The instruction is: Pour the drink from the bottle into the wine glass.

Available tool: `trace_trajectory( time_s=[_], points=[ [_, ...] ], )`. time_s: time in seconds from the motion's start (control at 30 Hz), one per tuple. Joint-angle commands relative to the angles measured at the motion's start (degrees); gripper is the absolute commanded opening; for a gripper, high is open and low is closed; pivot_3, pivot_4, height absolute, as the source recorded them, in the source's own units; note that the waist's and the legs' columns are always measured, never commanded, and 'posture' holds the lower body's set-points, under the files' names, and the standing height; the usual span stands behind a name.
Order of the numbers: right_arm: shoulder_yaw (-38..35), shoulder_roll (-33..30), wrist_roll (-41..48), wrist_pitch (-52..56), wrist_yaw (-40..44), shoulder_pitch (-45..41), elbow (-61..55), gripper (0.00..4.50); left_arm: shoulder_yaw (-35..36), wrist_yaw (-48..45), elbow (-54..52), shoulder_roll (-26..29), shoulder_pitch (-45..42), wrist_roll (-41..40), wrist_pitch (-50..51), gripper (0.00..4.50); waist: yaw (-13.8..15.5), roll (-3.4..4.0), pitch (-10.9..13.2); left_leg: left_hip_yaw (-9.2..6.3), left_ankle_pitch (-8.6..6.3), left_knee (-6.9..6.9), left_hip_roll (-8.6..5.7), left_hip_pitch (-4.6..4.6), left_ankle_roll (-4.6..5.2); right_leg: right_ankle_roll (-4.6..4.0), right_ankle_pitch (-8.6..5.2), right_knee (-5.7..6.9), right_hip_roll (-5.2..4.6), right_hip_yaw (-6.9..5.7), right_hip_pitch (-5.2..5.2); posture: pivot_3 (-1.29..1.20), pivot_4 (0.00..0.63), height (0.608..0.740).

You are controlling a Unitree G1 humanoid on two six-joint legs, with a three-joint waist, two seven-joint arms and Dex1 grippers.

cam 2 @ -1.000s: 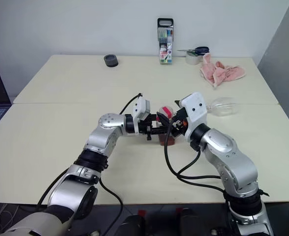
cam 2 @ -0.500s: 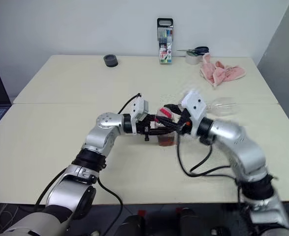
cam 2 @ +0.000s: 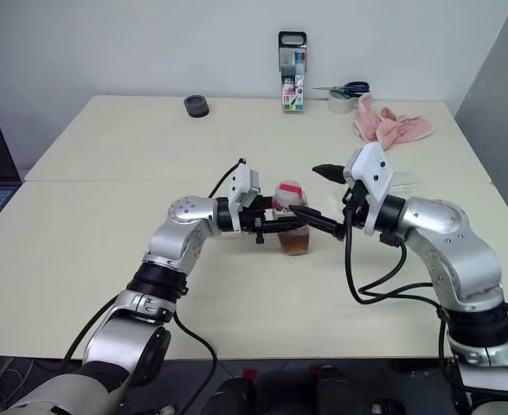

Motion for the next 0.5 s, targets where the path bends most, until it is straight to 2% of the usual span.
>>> trace_trajectory(
  time_s=[0.03,0.1,0.23,0.5],
  points=[
    [2.3,7.7,-5.1,2.1,-15.3,4.5,-10.0,4.22,0.4,-0.9,0.2,-0.6,-2.6,-1.0,-0.8,1.78,0.0,0.00,0.0,0.01,0.00,-0.05,-0.01,0.01,0.00,0.00,0.00,0.00,0.00,0.02,-0.01,0.00,0.150,0.740],
    [5.9,13.3,-10.0,1.9,-22.7,5.8,-10.7,4.22,0.2,-1.6,1.6,-0.9,-3.7,-0.8,-1.2,1.78,-0.3,0.01,0.0,0.05,0.04,-0.04,0.02,0.05,-0.06,0.00,0.00,0.08,0.04,0.07,-0.03,0.00,0.150,0.740],
    [10.0,18.9,-15.7,0.7,-29.2,6.0,-9.1,4.22,-0.1,-2.7,3.5,-1.4,-5.1,-0.4,-1.9,1.78,-0.3,0.02,0.0,0.05,0.10,0.00,-0.01,0.05,-0.16,0.01,0.00,0.10,0.05,0.07,-0.04,0.00,0.150,0.740],
    [10.8,23.4,-20.7,-1.2,-33.5,5.5,-7.3,4.22,-0.2,-3.5,5.7,-1.7,-6.2,0.2,-3.2,1.78,-0.3,0.02,0.0,0.05,0.10,-0.06,-0.01,0.04,-0.16,0.00,0.00,0.04,0.05,0.07,-0.05,0.00,0.150,0.740]
  ],
)
